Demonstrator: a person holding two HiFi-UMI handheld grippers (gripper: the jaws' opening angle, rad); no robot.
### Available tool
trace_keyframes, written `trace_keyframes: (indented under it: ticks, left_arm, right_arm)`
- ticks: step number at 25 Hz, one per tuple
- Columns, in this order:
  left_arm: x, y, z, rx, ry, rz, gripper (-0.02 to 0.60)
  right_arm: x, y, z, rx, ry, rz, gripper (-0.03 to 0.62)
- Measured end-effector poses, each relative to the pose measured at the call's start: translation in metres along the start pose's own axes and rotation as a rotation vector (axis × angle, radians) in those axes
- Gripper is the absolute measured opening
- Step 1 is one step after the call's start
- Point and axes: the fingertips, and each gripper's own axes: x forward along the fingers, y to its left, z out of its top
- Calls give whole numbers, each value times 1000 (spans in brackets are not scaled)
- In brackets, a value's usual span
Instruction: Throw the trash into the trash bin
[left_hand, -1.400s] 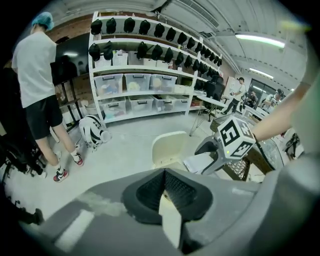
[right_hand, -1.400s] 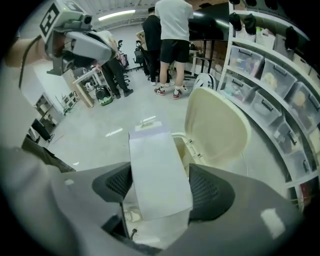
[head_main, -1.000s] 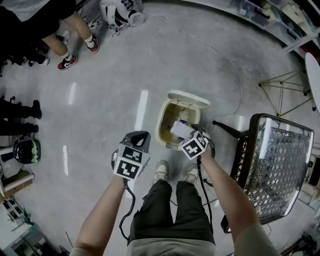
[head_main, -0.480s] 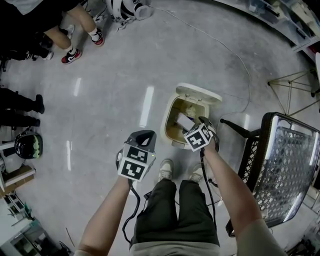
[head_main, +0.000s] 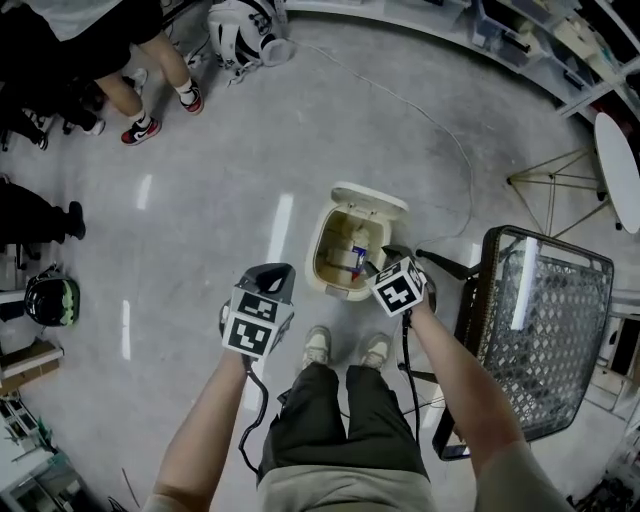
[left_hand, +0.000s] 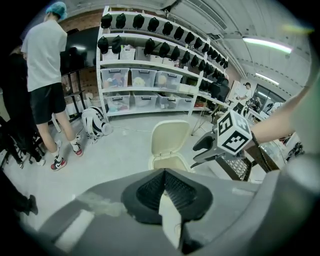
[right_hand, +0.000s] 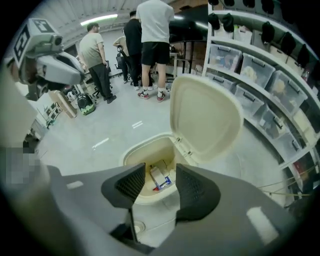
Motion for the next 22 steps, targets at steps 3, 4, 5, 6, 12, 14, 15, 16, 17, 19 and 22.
trace_keyframes:
  ticks: [3, 4, 5, 6, 12, 14, 15, 16, 17, 19, 22]
  left_arm:
    - [-28, -7, 24, 2, -30, 4, 3]
    - [-39, -10, 31, 4, -38, 6, 3]
    - [-49, -11, 39, 6, -52, 11, 3]
    - [-59, -13, 49, 9, -72, 16, 3]
    - [-130, -19, 122, 78, -185, 38, 3]
    - [-154, -25, 143, 117, -219, 51, 3]
    - [-166, -28, 151, 134, -238, 58, 3]
    - [-178, -33, 159, 148, -257, 64, 3]
    - [-191, -38, 167, 161, -277, 68, 3]
    - [-217, -51, 183, 176, -313, 65, 3]
    - [-252, -73, 204, 182, -364, 40, 3]
  right_arm:
    - [-53, -1, 23, -4, -65, -20, 163]
    - [-71, 0, 30, -2, -87, -23, 154]
    - [-91, 1, 37, 3, -112, -29, 148]
    - [-111, 1, 46, 8, -141, -38, 139]
    - [-231, -4, 102, 76, -359, -103, 102]
    - [-273, -6, 118, 98, -437, -127, 89]
    - [-294, -5, 124, 108, -474, -136, 81]
    - [-316, -3, 128, 117, -510, -143, 77]
    - [-338, -1, 132, 125, -546, -150, 71]
    - [-382, 3, 138, 141, -617, -167, 58]
    - [-441, 7, 141, 162, -709, -192, 49]
